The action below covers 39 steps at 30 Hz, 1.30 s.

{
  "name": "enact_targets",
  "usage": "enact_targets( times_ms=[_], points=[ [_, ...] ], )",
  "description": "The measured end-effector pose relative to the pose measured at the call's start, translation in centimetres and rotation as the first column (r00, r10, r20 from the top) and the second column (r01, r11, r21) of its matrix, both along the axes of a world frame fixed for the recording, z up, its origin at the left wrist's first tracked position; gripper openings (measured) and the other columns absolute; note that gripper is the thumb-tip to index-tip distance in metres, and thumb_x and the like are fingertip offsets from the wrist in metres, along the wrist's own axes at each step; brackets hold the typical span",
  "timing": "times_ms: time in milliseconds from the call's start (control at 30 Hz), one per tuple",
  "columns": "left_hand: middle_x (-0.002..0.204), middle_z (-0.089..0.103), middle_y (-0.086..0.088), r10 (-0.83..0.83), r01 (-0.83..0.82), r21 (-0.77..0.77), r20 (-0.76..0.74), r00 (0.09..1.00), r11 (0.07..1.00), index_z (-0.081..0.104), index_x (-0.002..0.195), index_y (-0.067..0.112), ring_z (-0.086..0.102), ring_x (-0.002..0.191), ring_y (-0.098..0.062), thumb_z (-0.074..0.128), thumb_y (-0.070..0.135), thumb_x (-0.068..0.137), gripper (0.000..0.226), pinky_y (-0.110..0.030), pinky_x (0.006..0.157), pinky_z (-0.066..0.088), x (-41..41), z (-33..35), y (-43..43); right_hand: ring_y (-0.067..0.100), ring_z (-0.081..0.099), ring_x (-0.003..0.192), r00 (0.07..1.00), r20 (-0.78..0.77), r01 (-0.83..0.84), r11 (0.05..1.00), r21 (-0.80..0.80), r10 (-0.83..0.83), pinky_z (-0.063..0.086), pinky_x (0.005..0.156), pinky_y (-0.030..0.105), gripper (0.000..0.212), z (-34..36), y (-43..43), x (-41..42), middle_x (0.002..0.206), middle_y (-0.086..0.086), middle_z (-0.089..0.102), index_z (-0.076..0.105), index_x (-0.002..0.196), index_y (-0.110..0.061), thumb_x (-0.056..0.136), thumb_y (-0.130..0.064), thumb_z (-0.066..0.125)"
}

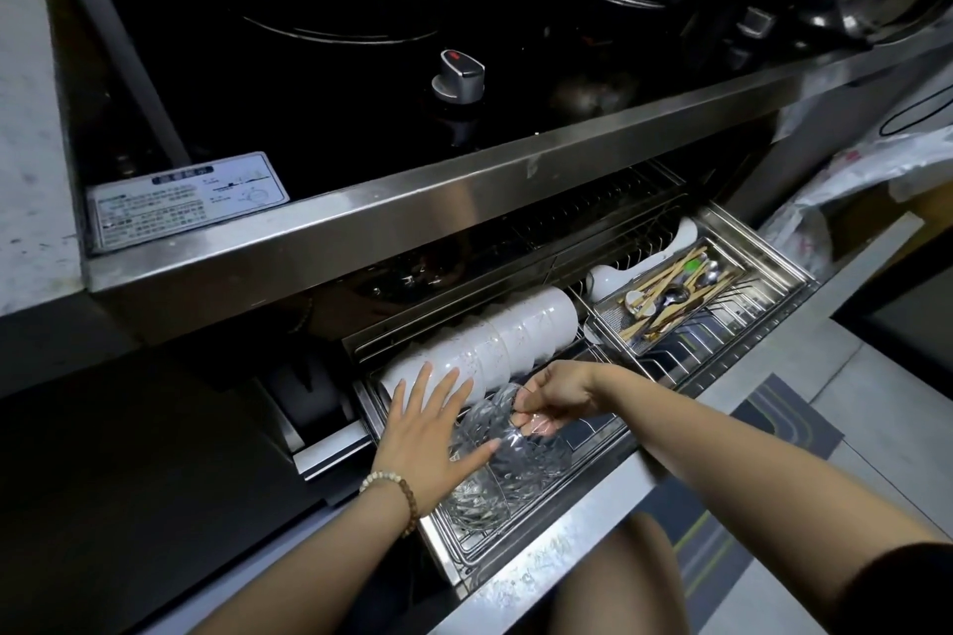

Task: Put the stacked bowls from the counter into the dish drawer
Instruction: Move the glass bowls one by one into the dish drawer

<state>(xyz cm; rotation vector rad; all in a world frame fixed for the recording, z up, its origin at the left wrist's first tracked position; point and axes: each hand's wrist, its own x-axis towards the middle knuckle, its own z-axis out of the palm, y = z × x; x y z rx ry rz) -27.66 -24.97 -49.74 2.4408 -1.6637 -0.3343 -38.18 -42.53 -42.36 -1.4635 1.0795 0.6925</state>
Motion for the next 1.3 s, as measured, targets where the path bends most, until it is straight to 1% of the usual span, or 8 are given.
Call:
enact_targets(
  times_ms=[200, 333, 533, 700, 867, 1000, 1100, 1300],
  points=[
    [0.157, -0.003, 0.01, -0.009, 0.01, 0.032, -0.028, 1.0, 0.999, 0.004, 0.148, 0.033, -0.019, 0.143, -0.018, -0.007, 0.085, 0.067, 0.097, -0.045, 0.115, -0.015, 0.0, 0.2, -0.1, 0.015, 0.059, 0.065, 0.984, 0.026, -0.167, 0.958, -0.233, 0.178, 0.052, 0.076, 0.031, 0.016, -0.2, -0.5, -0.8, 0.077, 0.006, 0.061, 0.056, 0.077, -0.012, 0.087, -0.021, 0.065],
    [0.158, -0.002, 0.008, -0.017, 0.03, 0.061, -0.202, 0.979, 0.998, 0.005, 0.148, 0.03, -0.013, 0.144, -0.015, 0.002, 0.084, 0.068, 0.097, -0.041, 0.115, -0.01, 0.4, 1.6, 0.0, 0.018, 0.058, 0.089, 0.943, -0.003, -0.301, 0.851, -0.431, 0.332, 0.048, 0.098, 0.036, 0.025, 1.8, -0.7, -1.2, 0.104, 0.014, 0.068, 0.065, 0.095, -0.007, 0.086, -0.029, 0.067],
    [0.156, 0.019, 0.006, -0.012, 0.01, -0.009, -0.377, 0.926, 1.0, 0.019, 0.146, 0.029, 0.017, 0.142, -0.015, 0.035, 0.068, 0.084, 0.075, -0.032, 0.115, 0.016, 1.2, 7.1, -0.1, 0.02, 0.055, 0.12, 0.95, 0.182, -0.131, 0.851, -0.509, 0.255, 0.04, 0.104, 0.029, 0.055, 8.7, 0.0, -3.5, 0.134, 0.007, 0.056, 0.048, 0.134, -0.015, 0.087, -0.04, 0.062],
    [0.147, 0.039, 0.007, -0.091, -0.008, -0.216, -0.445, 0.891, 0.976, 0.03, 0.143, 0.031, 0.036, 0.133, -0.01, 0.044, 0.061, 0.085, 0.067, -0.026, 0.109, 0.029, 2.1, 14.6, 0.0, 0.012, 0.048, 0.127, 0.892, 0.392, 0.038, 0.828, -0.559, 0.224, 0.038, 0.105, 0.027, 0.061, 16.2, 1.6, -4.8, 0.141, 0.0, 0.049, 0.043, 0.139, -0.025, 0.084, -0.04, 0.065],
    [0.135, 0.048, 0.014, -0.179, 0.009, -0.384, -0.408, 0.895, 0.923, 0.034, 0.138, 0.038, 0.046, 0.121, -0.004, 0.039, 0.075, 0.073, 0.075, -0.023, 0.101, 0.036, 3.3, 23.5, 2.0, 0.002, 0.046, 0.124, 0.799, 0.526, 0.128, 0.773, -0.621, 0.29, 0.036, 0.101, 0.02, 0.059, 23.0, 4.1, -4.3, 0.142, -0.003, 0.048, 0.044, 0.139, -0.027, 0.085, -0.035, 0.066],
    [0.129, 0.052, 0.016, -0.196, -0.02, -0.521, -0.355, 0.914, 0.853, 0.038, 0.135, 0.038, 0.052, 0.115, -0.003, 0.04, 0.076, 0.071, 0.075, -0.027, 0.099, 0.041, 5.0, 29.8, 5.2, 0.007, 0.05, 0.126, 0.724, 0.58, 0.161, 0.727, -0.667, 0.373, 0.038, 0.11, 0.027, 0.058, 27.1, 6.8, -2.3, 0.141, -0.002, 0.05, 0.047, 0.136, -0.023, 0.083, -0.031, 0.069],
    [0.128, 0.052, 0.019, -0.173, -0.027, -0.574, -0.291, 0.941, 0.819, 0.037, 0.136, 0.038, 0.05, 0.116, -0.002, 0.038, 0.076, 0.069, 0.077, -0.029, 0.096, 0.045, 6.8, 33.7, 8.4, 0.002, 0.051, 0.121, 0.661, 0.619, 0.14, 0.74, -0.657, 0.424, 0.042, 0.099, 0.014, 0.05, 29.5, 8.9, 0.0, 0.137, -0.005, 0.05, 0.05, 0.13, -0.027, 0.084, -0.027, 0.069],
    [0.132, 0.05, 0.016, -0.042, -0.114, -0.595, -0.243, 0.969, 0.796, 0.034, 0.139, 0.036, 0.046, 0.121, -0.004, 0.035, 0.079, 0.067, 0.084, -0.031, 0.103, 0.04, 11.4, 37.8, 16.0, 0.008, 0.05, 0.126, 0.6, 0.603, 0.06, 0.722, -0.689, 0.526, 0.045, 0.098, 0.022, 0.066, 32.6, 13.3, 5.9, 0.146, -0.004, 0.043, 0.042, 0.139, -0.031, 0.08, -0.04, 0.07]
  ],
)
